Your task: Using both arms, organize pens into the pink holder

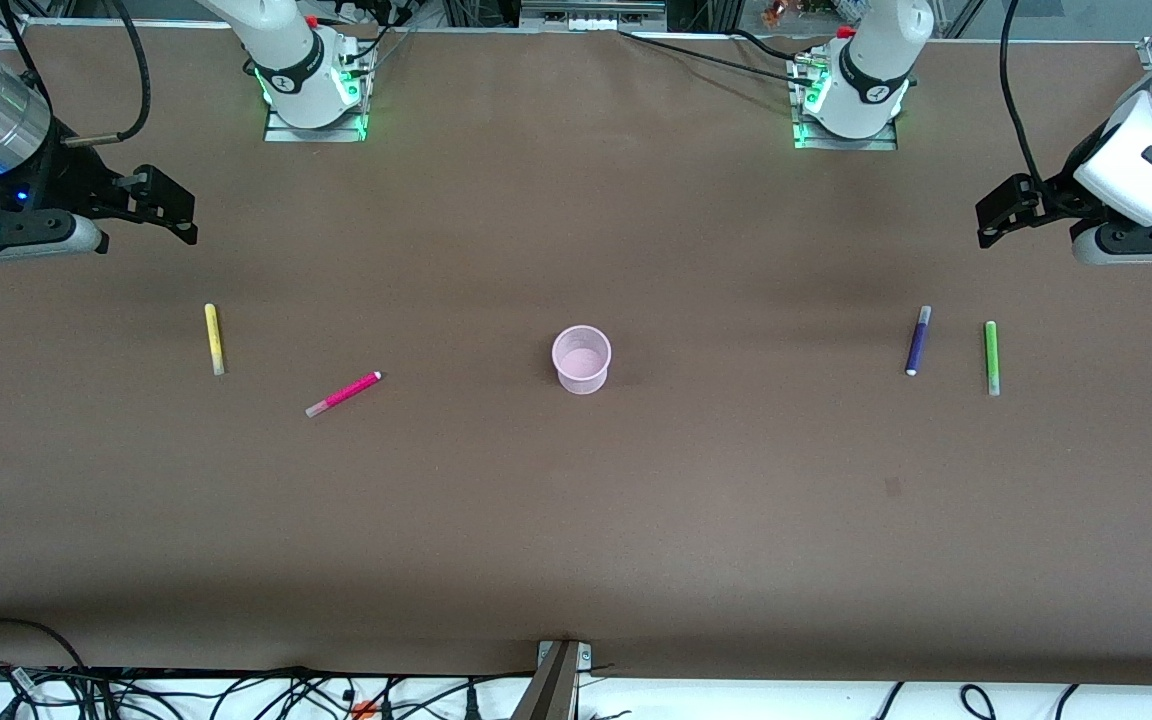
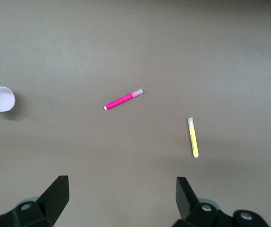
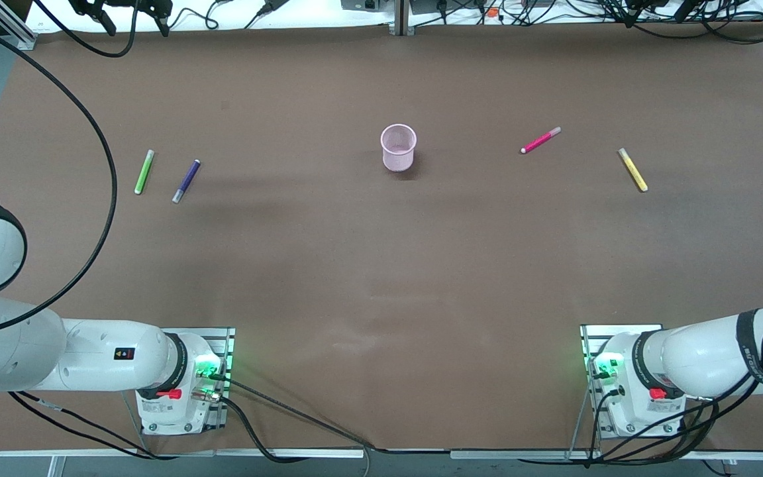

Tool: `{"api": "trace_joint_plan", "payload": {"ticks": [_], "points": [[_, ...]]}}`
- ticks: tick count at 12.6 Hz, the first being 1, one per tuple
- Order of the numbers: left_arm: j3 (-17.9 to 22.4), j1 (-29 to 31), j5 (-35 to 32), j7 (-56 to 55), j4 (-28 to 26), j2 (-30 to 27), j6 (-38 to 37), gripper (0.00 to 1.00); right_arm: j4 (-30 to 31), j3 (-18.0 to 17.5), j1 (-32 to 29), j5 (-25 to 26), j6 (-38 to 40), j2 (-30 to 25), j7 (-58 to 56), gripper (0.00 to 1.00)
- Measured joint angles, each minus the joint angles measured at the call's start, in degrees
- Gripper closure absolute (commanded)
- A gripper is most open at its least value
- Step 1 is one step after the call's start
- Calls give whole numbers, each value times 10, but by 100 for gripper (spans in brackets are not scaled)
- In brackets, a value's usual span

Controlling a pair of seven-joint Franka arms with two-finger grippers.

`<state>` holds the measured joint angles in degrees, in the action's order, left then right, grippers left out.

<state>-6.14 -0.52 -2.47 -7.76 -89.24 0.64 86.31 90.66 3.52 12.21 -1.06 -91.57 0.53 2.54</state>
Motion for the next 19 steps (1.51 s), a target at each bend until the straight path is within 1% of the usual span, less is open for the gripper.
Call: {"api": "trace_joint_plan", "payload": {"ticks": [8,12,14,16,18,19], "points": [[-1,-9,0,0,0,2,0,0,0,0,0,6,-8,0,0,0],[-1,-10,0,0,-1,20,-1,0,0,0,0,7,-9,0,0,0],[2,-8,-3,0,-3,59,-1,0,-1,0,0,7,-16,1,0,0],[4,-6,-33,20,-4,110,16,0,-1,1,-1,7,-17,1,0,0],[4,-5,-59,63,-12,155,72,0,-1,1,-1,7,-18,1,0,0],[5,-2,-65,82,-28,170,110,0,-2,1,-1,7,-18,2,0,0]]}}
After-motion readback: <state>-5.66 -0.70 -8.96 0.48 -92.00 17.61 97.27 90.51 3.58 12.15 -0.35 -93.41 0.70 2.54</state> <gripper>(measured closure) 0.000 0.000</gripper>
